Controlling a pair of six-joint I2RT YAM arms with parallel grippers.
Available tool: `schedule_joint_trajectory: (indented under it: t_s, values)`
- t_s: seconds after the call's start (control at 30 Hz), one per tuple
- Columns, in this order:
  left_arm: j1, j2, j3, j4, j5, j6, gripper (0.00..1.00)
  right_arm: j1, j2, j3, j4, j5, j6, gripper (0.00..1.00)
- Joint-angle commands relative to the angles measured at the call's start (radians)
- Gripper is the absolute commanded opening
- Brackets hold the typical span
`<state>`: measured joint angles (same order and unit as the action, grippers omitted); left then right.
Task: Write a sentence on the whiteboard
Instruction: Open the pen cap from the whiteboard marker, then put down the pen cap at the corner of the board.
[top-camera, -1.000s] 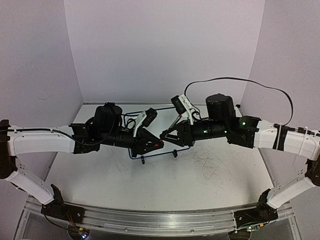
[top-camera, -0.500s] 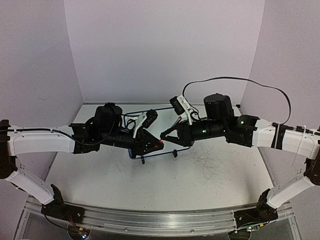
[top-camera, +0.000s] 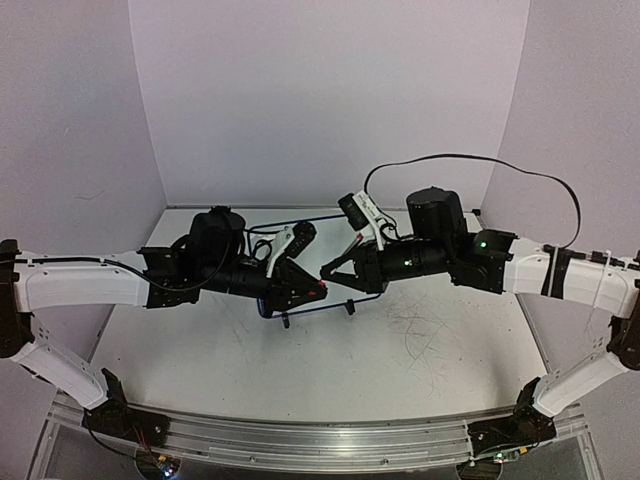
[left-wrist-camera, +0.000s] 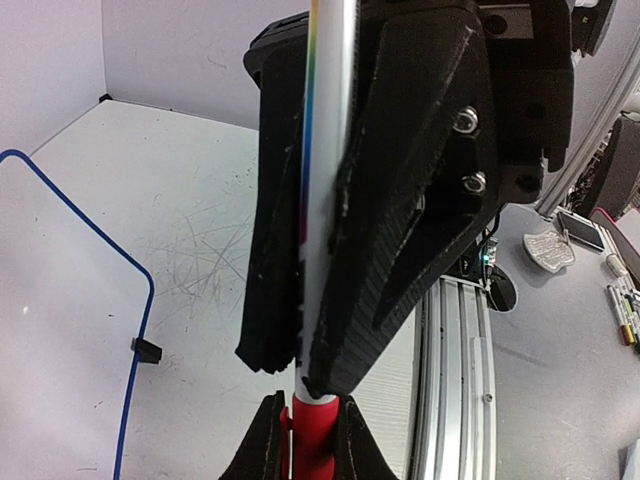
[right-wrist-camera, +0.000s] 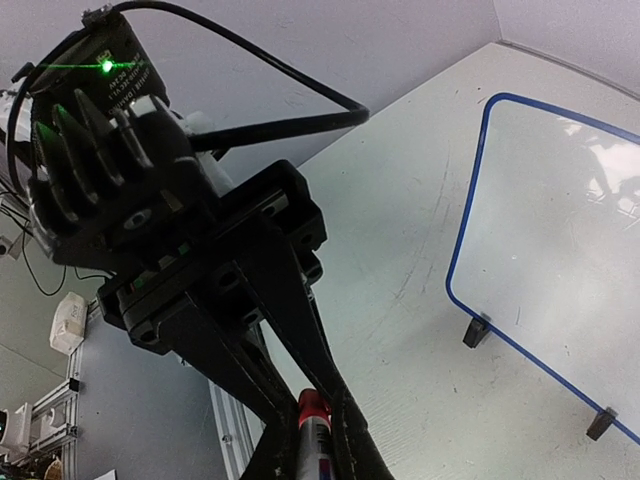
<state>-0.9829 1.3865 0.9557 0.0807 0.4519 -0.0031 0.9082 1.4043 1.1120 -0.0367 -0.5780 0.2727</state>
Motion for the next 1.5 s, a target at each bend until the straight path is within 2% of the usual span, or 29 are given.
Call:
schedule_joint_trajectory:
  t_s: [0.0,0.23,0.33,0.57,0.63,0.73,0.8,0.9,1.0,1.27,1.47]
  values:
    - [0.007,-0.038,-0.013,-0.062,-0.087,0.055,0.00,-0.028,-0.121,-0.029,0.064,0.014,0.002,0.00]
    - [0.009,-0.126,-0.101,-0.102,-0.153,0.078,0.00,-0.252,-0.316,-0.150,0.092,0.010,0.043,0.00]
    - [0.010,-0.173,-0.134,-0.107,-0.209,0.056,0.00,-0.291,-0.393,-0.169,0.089,0.060,0.030,0.00]
    - [0.022,-0.299,-0.225,-0.117,-0.769,-0.196,0.00,-0.292,-0.438,-0.209,0.053,0.288,0.008,0.00]
    - [0.033,-0.339,-0.243,-0.155,-0.914,-0.281,0.00,-0.292,-0.448,-0.222,0.051,0.375,0.016,0.00]
    - [0.081,-0.365,-0.273,-0.275,-1.096,-0.492,0.00,-0.293,-0.483,-0.242,0.051,0.521,0.031,0.00]
    - [0.150,-0.372,-0.313,-0.324,-1.086,-0.580,0.00,-0.293,-0.508,-0.260,0.052,0.615,0.043,0.00]
    - [0.242,-0.362,-0.393,-0.317,-0.977,-0.672,0.00,-0.293,-0.539,-0.279,0.057,0.678,0.025,0.00]
    - [0.248,-0.307,-0.418,-0.309,-0.959,-0.705,0.00,-0.293,-0.551,-0.285,0.054,0.719,0.061,0.00]
    - [0.248,-0.047,-0.393,-0.304,-0.959,-0.720,0.00,-0.293,-0.579,-0.290,0.044,0.645,0.066,0.00]
    - [0.248,0.051,-0.373,-0.281,-0.971,-0.733,0.01,-0.292,-0.596,-0.296,0.044,0.627,0.057,0.00]
